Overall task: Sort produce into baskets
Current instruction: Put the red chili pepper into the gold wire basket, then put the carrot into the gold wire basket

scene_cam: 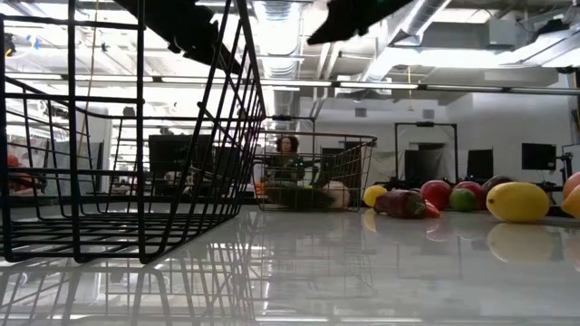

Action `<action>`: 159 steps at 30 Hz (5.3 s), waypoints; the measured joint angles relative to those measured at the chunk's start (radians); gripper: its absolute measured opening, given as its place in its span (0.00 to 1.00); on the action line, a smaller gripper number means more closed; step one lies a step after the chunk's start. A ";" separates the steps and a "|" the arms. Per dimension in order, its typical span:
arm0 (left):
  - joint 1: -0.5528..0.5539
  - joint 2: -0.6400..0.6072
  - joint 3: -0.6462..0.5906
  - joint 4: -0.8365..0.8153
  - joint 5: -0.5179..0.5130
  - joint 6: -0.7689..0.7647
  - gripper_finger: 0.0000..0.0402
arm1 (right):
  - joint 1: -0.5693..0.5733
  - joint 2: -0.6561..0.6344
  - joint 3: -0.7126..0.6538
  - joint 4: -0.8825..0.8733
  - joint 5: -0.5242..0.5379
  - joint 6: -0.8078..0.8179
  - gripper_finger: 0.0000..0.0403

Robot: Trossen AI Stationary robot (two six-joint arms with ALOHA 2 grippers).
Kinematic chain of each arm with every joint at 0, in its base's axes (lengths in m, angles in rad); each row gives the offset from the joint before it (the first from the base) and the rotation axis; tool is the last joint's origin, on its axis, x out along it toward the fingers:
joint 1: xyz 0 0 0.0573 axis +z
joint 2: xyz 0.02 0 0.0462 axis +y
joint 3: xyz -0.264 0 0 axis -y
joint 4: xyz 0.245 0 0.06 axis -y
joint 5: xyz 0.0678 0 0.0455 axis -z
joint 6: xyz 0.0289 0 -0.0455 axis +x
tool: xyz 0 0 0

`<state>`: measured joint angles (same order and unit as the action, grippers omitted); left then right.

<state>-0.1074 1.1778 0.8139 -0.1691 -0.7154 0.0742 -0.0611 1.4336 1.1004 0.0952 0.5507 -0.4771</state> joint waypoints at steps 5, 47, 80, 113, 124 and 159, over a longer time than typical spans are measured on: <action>0.000 0.000 0.000 -0.019 0.000 -0.007 0.68 | -0.044 0.047 -0.001 -0.107 0.000 0.057 0.30; 0.000 0.000 0.000 -0.072 0.002 -0.079 0.68 | 0.206 0.245 -0.305 -0.494 0.066 1.180 0.66; 0.000 0.000 0.000 -0.039 0.001 -0.065 0.68 | 0.115 -0.127 -0.255 -0.633 0.211 0.967 0.45; -0.001 0.000 0.000 -0.078 0.024 -0.123 0.68 | -0.072 -0.151 -0.128 -0.465 -0.031 0.623 0.60; 0.000 0.000 0.000 -0.056 0.055 -0.148 0.68 | -0.043 -0.234 -0.522 -0.321 -0.039 0.951 0.60; 0.000 0.000 0.000 -0.029 0.057 -0.086 0.68 | -0.224 -0.198 -0.595 -0.155 -0.238 0.827 0.33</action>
<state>-0.1078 1.1774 0.8143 -0.1978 -0.6584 -0.0116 -0.2852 1.2357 0.5056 -0.0597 0.3126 0.3503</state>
